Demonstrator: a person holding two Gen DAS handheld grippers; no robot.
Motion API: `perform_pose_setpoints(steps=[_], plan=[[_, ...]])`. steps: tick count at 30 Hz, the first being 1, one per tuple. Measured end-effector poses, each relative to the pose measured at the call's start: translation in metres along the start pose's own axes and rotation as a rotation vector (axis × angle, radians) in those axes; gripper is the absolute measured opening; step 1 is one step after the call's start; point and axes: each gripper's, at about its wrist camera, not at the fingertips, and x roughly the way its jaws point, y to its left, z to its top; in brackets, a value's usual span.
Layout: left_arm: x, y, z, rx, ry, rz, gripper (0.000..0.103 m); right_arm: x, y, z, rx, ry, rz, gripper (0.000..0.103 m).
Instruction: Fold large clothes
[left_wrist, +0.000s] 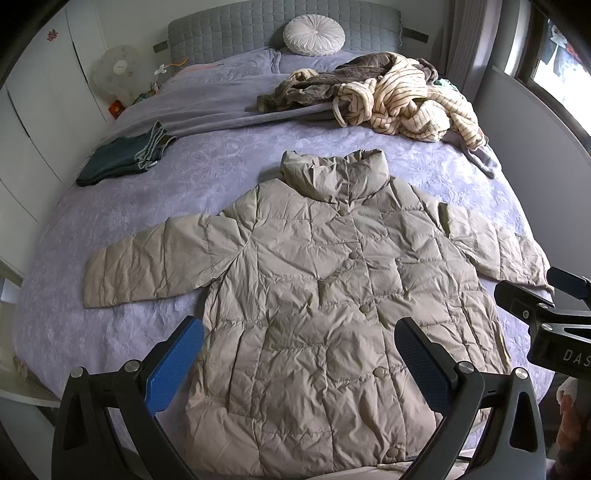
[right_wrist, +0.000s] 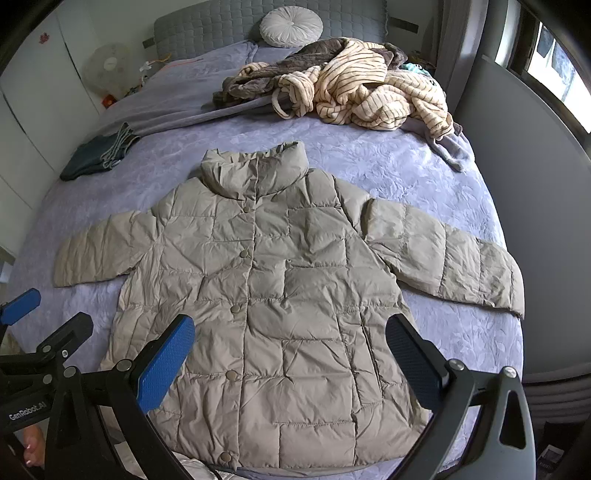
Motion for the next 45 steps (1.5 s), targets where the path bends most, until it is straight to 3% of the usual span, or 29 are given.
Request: perform_pose_setpoints(steps=[45], plan=[[-0.0006,-0.0030,0.0025,0.001,0.003,0.001,0.103,-0.0008,0.0048,-0.0031,-0.001,-0.001,0.001,0.103]])
